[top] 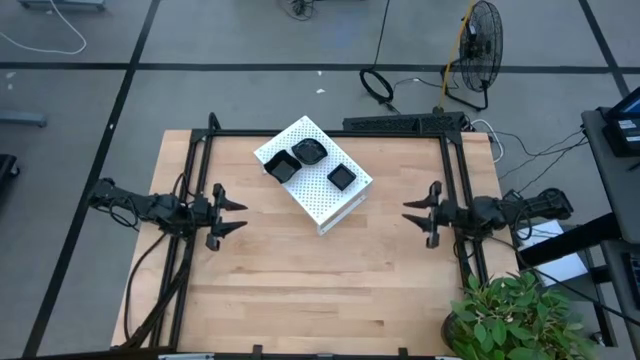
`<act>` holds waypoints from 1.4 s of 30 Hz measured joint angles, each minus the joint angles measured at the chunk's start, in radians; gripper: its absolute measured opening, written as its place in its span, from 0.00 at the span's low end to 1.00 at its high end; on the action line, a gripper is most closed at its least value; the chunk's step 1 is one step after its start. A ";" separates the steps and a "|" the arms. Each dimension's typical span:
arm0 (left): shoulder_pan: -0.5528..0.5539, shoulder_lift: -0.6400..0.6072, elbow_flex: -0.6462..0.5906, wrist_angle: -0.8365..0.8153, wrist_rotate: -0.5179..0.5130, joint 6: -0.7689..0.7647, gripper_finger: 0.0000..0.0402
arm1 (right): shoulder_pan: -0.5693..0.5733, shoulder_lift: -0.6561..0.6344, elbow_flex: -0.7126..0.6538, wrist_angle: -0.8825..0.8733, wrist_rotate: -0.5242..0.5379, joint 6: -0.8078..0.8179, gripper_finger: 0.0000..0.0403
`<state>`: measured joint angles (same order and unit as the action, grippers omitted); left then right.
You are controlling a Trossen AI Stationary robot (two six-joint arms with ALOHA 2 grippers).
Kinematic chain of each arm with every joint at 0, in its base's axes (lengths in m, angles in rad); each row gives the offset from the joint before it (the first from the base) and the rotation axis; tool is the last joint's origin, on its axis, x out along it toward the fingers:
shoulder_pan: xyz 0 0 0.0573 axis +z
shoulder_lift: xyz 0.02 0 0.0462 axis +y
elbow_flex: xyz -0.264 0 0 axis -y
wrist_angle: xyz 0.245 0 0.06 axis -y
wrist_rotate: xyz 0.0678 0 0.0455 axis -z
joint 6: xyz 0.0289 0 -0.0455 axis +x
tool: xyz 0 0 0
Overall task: Pick & Place Mini shaped plates
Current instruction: Return to Home Position
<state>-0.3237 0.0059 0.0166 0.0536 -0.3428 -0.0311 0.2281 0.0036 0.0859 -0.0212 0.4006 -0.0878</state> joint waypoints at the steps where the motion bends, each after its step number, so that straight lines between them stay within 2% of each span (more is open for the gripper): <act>1: 0.000 0.000 0.000 0.000 0.001 0.002 0.53 | 0.002 0.000 0.004 -0.010 -0.021 -0.012 0.32; 4: 0.000 0.000 0.000 0.002 0.001 0.002 0.53 | 0.005 0.000 0.005 -0.013 -0.064 -0.054 0.32; 16: 0.000 0.000 0.000 0.004 0.001 0.010 0.53 | 0.005 0.000 0.005 -0.004 -0.063 -0.121 0.32; 42: 0.000 0.000 -0.001 0.012 0.000 0.007 0.53 | 0.005 0.000 0.005 0.002 -0.063 -0.100 0.32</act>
<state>-0.3239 0.0063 0.0154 0.0658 -0.3424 -0.0242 0.2329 0.0040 0.0914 -0.0193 0.3378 -0.1879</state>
